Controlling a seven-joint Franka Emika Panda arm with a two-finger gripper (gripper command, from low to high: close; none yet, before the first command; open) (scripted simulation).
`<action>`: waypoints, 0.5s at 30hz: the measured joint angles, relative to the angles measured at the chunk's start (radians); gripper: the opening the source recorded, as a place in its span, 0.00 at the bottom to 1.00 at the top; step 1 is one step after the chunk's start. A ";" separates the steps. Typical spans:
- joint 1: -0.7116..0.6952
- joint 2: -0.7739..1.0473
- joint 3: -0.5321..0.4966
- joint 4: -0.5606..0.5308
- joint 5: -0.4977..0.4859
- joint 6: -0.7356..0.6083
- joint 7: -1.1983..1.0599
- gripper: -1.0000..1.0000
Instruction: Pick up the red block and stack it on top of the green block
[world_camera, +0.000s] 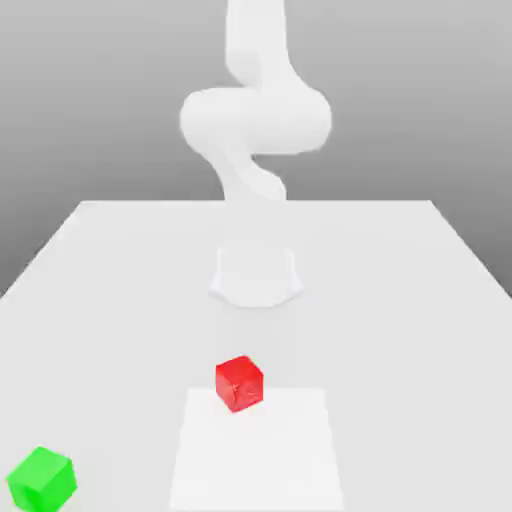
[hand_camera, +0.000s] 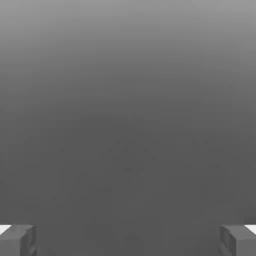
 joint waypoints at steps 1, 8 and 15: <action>-0.011 0.030 0.004 -0.031 0.011 0.024 0.036 0.50; -0.086 0.240 0.057 -0.244 0.071 0.192 0.286 0.50; -0.150 0.438 0.125 -0.449 0.091 0.353 0.556 0.50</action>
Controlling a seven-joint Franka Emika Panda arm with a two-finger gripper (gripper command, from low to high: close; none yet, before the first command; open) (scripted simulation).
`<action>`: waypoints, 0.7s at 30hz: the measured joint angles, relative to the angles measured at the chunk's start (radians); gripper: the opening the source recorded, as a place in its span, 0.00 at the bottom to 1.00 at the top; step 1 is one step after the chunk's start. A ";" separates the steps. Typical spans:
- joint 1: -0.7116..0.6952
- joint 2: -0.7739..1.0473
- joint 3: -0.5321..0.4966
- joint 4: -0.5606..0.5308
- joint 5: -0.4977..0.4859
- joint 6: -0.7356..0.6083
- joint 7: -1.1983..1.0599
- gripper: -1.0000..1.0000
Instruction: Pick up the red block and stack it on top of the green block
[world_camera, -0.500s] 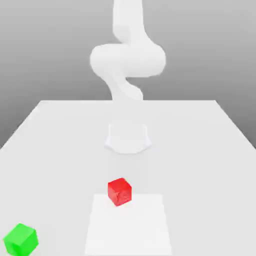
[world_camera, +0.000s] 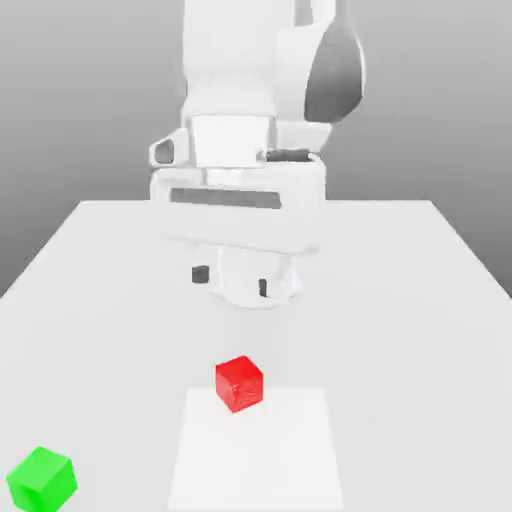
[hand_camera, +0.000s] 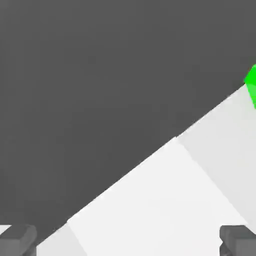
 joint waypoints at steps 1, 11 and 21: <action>-0.010 0.028 0.011 -0.029 -0.001 0.023 0.041 0.50; -0.057 0.352 0.008 -0.132 -0.161 0.297 0.333 0.50; 0.032 0.459 -0.094 -0.118 -0.228 0.391 0.384 0.00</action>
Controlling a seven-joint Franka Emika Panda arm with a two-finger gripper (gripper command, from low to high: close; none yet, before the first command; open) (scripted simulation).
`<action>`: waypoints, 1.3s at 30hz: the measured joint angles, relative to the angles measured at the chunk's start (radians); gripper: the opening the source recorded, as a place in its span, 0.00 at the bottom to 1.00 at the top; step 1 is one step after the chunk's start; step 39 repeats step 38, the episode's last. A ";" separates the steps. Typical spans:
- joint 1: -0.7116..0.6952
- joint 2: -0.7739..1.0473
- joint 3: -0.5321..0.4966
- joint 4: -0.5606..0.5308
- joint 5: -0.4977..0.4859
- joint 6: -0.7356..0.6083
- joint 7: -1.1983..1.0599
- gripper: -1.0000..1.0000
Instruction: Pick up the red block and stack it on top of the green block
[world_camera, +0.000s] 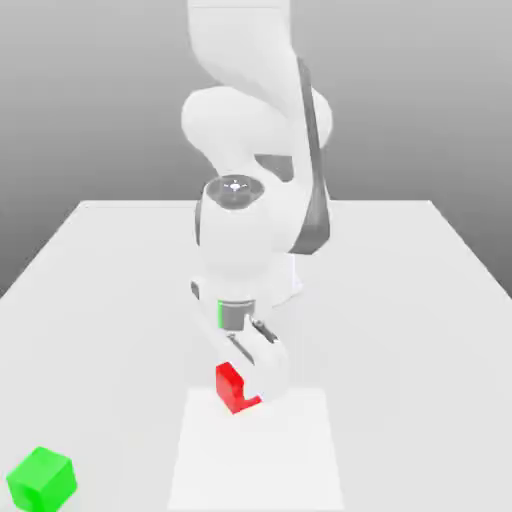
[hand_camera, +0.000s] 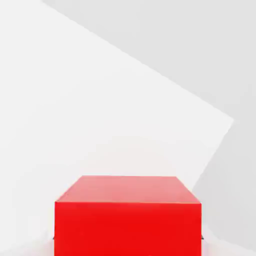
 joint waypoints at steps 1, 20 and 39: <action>-0.013 -0.023 0.016 -0.003 0.015 -0.020 -0.012 0.00; -0.164 -0.085 -0.065 0.349 0.075 -0.435 -0.400 0.00; -0.293 0.232 -0.083 0.660 0.147 -0.430 -0.718 1.00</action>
